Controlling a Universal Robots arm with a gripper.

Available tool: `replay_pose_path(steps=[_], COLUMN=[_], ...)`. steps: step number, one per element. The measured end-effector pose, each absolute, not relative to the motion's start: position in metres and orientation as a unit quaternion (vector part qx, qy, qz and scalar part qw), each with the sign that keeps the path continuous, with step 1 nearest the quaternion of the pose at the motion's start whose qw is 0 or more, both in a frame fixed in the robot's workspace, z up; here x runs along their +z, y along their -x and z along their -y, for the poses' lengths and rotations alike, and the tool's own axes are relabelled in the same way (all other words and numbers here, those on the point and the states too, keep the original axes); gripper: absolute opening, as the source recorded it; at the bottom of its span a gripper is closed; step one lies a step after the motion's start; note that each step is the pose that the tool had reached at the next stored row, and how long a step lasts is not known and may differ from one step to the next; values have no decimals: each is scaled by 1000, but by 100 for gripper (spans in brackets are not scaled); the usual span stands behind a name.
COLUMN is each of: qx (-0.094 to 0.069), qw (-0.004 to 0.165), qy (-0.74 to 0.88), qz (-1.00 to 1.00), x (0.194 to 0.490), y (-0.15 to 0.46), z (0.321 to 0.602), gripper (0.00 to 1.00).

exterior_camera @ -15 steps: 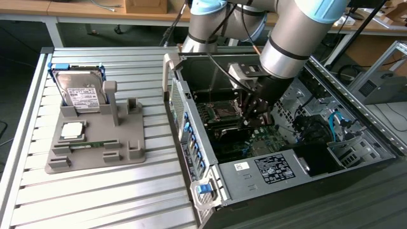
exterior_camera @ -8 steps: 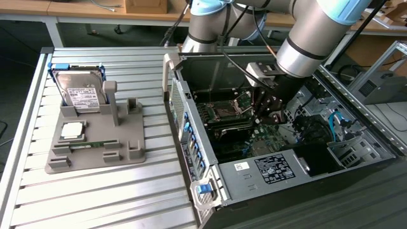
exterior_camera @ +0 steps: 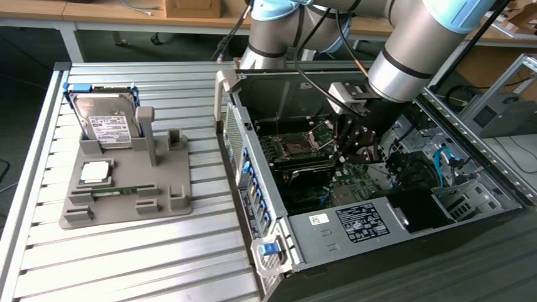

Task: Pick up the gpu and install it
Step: 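Insert the gpu into the slot, then press down on the gpu until it lock into place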

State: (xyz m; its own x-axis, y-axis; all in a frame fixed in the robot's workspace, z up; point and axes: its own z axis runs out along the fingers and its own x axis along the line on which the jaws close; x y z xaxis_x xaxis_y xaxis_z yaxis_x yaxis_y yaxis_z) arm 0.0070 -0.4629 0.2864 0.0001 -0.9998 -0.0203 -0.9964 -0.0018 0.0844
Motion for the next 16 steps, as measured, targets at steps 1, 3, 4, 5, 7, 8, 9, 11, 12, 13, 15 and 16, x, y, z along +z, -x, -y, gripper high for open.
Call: replay_pose_path(steps=[1,3,4,5,7,8,9,11,12,13,15,16], qx=[-37,-37,-37,-37,-37,-37,-37,-37,-37,-37,-37,-37], qw=[23,23,23,23,23,23,23,23,23,23,23,23], qy=[-707,-707,-707,-707,-707,-707,-707,-707,-707,-708,-709,-709], qz=[706,706,706,706,706,706,706,706,705,705,704,703], x=[286,286,286,286,286,286,286,286,285,285,284,284], y=[-7,-7,-7,-7,-7,-6,-4,3,6,8,10,12], z=[463,463,463,463,463,463,463,461,460,458,453,452], gripper=[11,11,11,11,11,11,11,11,11,11,11,11])
